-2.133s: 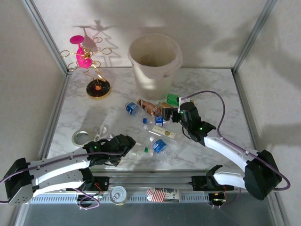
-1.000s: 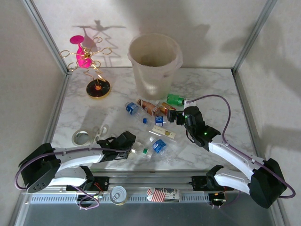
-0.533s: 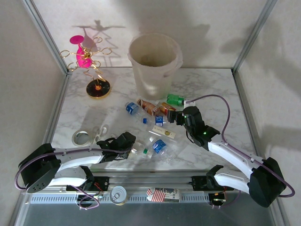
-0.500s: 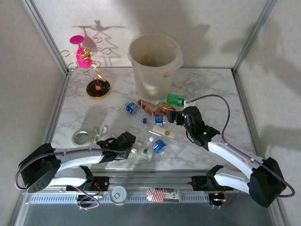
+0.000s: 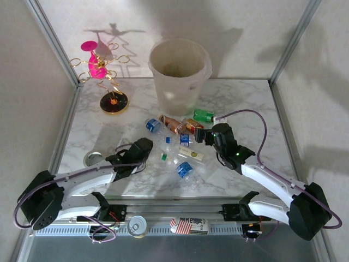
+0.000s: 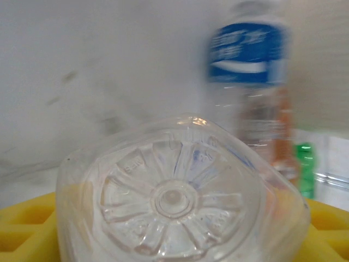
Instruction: Put the plastic bottles in the bin
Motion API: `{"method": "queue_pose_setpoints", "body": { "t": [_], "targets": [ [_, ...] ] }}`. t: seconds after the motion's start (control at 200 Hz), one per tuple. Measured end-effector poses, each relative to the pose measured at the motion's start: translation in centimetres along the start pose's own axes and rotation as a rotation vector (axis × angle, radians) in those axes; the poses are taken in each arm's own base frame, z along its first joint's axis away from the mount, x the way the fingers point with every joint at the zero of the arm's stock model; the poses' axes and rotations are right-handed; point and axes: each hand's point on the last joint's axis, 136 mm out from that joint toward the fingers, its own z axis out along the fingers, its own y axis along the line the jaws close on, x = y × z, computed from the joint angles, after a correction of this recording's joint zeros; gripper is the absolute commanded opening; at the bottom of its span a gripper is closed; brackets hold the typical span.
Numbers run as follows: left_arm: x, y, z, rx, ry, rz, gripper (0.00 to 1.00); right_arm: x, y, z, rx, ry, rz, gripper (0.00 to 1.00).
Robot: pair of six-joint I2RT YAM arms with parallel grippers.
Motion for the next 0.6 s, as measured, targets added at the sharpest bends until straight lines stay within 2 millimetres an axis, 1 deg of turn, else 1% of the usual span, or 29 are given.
{"method": "queue_pose_setpoints", "body": {
  "t": [0.13,0.27,0.351,0.411,0.526,0.601],
  "targets": [
    [-3.0,-6.8,-2.5,0.189,-0.085,0.045,0.46,0.1,0.0,0.0,0.001,0.005,-0.001,0.99],
    [-5.9,-12.7,-5.3,0.333,-0.18,0.122,0.46,0.1,0.0,-0.1,0.0,0.003,0.004,0.99],
    [-7.0,-16.0,-7.1,0.401,-0.225,0.175,0.46,-0.1,0.0,-0.2,-0.005,-0.001,0.013,0.99],
    [-7.7,-18.9,-8.5,0.456,-0.259,0.217,0.46,-0.2,0.0,-0.3,-0.007,-0.005,0.02,0.99],
    [-9.1,-25.2,-11.1,0.566,-0.318,0.282,0.46,-0.5,0.1,-0.7,-0.018,-0.014,0.036,0.99],
    [-9.7,-29.0,-12.2,0.625,-0.349,0.321,0.46,-0.7,0.3,-0.9,-0.03,-0.02,0.046,0.99]
  ]
}}
